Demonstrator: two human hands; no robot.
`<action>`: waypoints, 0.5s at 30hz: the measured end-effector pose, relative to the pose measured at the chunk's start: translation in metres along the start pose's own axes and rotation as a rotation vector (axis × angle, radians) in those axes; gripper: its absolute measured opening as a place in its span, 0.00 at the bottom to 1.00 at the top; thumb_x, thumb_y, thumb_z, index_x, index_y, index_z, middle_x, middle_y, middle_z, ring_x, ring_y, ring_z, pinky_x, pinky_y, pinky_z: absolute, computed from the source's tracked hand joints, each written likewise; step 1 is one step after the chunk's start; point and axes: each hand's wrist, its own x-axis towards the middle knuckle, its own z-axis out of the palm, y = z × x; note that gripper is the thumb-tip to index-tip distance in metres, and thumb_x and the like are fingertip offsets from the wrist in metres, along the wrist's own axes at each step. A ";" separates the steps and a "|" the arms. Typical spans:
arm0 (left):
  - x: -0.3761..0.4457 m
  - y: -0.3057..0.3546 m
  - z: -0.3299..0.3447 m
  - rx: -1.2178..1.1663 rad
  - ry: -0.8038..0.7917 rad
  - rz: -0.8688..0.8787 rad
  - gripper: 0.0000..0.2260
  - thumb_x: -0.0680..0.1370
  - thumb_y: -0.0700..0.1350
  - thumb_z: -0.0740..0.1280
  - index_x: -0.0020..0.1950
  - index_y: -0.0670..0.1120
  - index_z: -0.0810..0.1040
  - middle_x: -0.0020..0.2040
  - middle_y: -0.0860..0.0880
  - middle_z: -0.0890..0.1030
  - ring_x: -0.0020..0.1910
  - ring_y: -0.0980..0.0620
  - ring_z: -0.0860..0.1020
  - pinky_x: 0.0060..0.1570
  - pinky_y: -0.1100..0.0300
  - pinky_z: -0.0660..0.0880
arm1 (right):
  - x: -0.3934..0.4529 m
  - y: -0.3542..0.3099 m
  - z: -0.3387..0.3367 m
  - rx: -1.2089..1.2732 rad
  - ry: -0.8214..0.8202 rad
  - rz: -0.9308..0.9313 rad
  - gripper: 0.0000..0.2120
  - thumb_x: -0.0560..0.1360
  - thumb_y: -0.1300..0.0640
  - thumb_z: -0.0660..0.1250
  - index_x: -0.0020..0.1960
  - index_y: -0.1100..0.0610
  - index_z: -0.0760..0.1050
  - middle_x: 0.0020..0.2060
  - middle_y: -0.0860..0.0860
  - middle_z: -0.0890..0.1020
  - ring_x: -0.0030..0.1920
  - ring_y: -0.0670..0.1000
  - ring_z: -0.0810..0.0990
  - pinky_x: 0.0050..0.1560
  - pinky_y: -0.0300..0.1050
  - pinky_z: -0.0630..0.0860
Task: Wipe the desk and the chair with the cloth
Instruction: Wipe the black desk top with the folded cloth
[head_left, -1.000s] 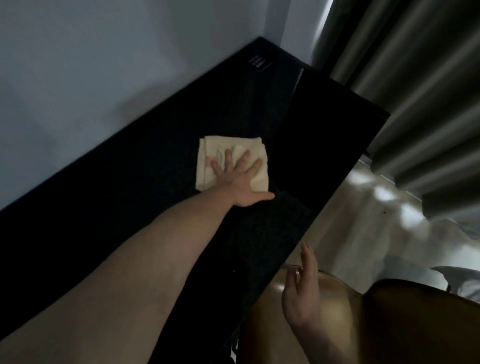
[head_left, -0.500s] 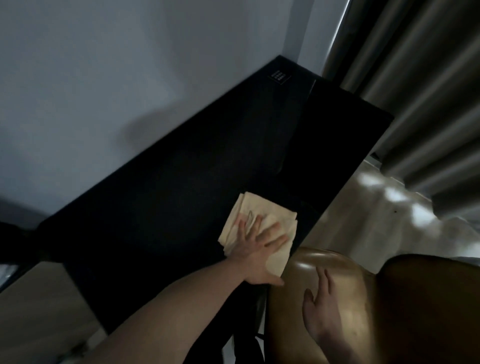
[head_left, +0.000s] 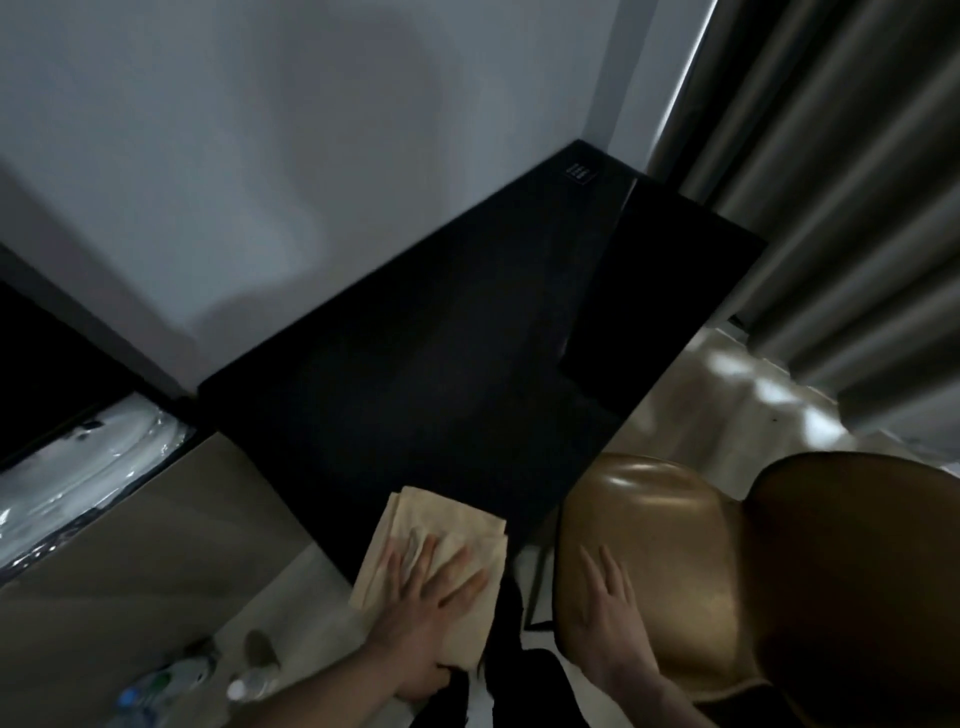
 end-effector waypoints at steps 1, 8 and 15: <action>-0.007 0.001 0.007 -0.002 -0.002 -0.017 0.52 0.74 0.66 0.66 0.78 0.66 0.24 0.79 0.56 0.21 0.76 0.36 0.21 0.71 0.27 0.28 | -0.007 0.001 0.007 0.009 0.005 -0.001 0.32 0.86 0.54 0.57 0.86 0.56 0.49 0.86 0.49 0.47 0.84 0.52 0.36 0.84 0.51 0.37; -0.024 0.009 0.014 -0.079 0.024 -0.082 0.44 0.76 0.53 0.60 0.82 0.67 0.33 0.82 0.57 0.28 0.78 0.37 0.24 0.73 0.29 0.29 | -0.055 0.021 0.014 0.069 0.007 0.015 0.38 0.85 0.52 0.61 0.86 0.54 0.43 0.86 0.51 0.47 0.85 0.57 0.40 0.83 0.49 0.41; -0.023 0.045 0.019 -0.256 0.060 -0.206 0.38 0.79 0.51 0.58 0.83 0.67 0.40 0.82 0.59 0.30 0.80 0.38 0.26 0.74 0.31 0.28 | -0.083 0.076 0.017 0.159 0.002 0.059 0.34 0.83 0.49 0.63 0.85 0.50 0.54 0.85 0.53 0.46 0.85 0.58 0.40 0.84 0.54 0.48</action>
